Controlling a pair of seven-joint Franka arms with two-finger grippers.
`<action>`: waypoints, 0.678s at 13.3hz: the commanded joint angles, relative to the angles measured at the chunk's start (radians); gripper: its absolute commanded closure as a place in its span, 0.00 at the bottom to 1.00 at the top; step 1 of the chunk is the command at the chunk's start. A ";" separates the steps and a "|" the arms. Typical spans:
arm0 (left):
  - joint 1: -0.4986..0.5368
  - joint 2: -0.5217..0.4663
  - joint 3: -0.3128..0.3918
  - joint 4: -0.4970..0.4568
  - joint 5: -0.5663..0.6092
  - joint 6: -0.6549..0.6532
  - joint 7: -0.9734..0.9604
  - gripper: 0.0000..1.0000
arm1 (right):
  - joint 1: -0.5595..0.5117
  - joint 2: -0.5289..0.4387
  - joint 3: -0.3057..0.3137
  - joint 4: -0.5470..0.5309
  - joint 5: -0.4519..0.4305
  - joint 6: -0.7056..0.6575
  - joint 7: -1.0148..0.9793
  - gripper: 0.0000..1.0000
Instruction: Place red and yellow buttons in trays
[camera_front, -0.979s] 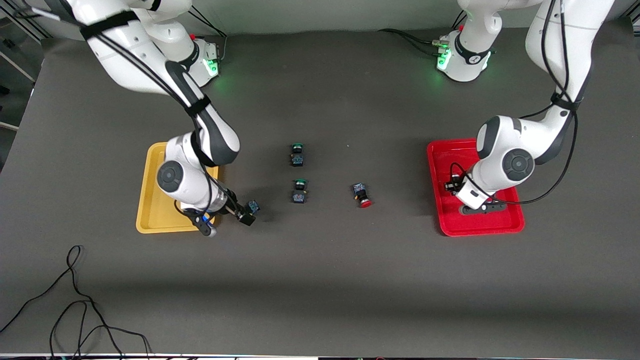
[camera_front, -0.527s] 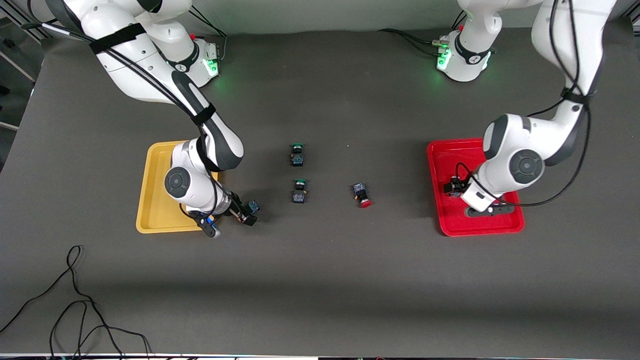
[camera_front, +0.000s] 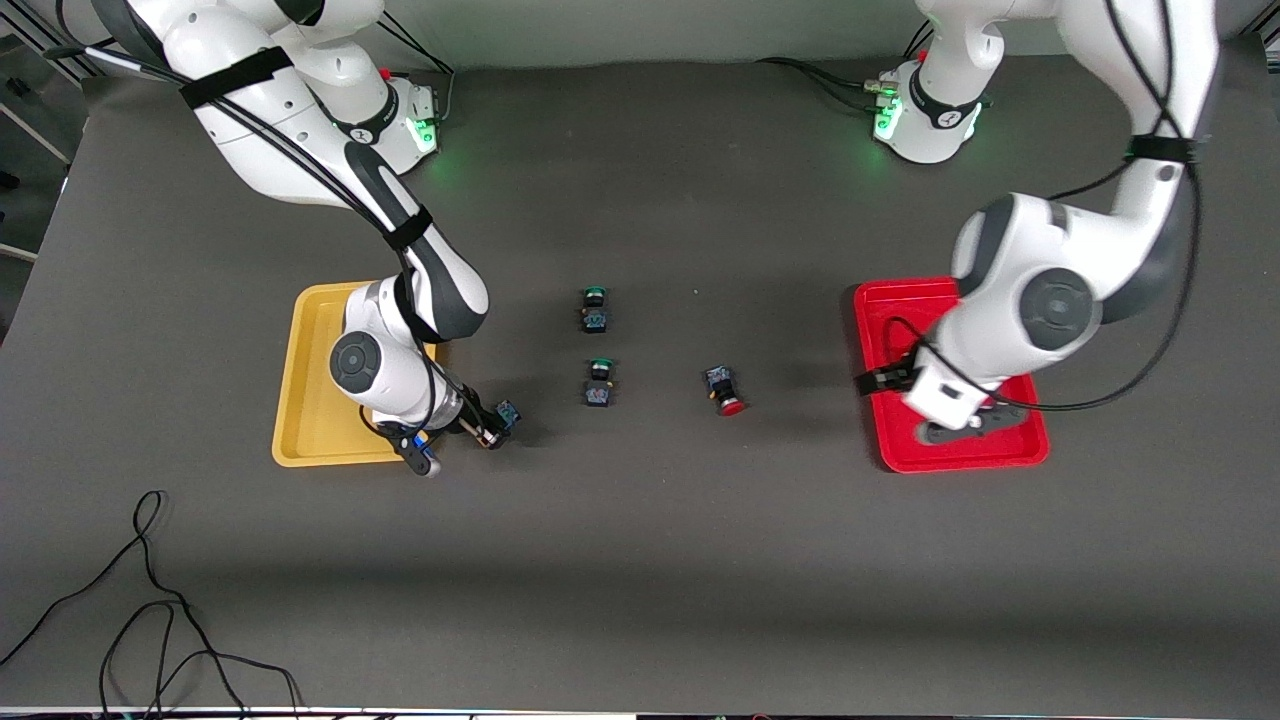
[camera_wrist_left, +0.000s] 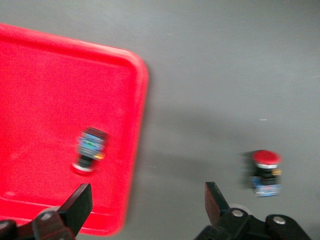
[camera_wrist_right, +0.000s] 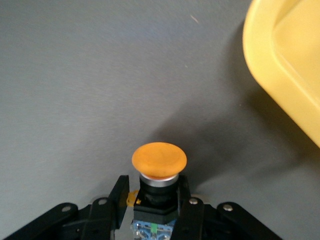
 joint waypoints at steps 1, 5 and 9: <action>-0.131 0.119 0.011 0.155 -0.003 -0.020 -0.237 0.00 | -0.031 -0.158 -0.009 -0.023 0.010 -0.149 -0.004 0.79; -0.285 0.305 0.013 0.302 0.035 0.035 -0.411 0.00 | -0.067 -0.292 -0.155 -0.034 0.009 -0.355 -0.292 0.79; -0.362 0.434 0.019 0.302 0.153 0.194 -0.553 0.00 | -0.071 -0.206 -0.257 -0.060 0.024 -0.305 -0.498 0.79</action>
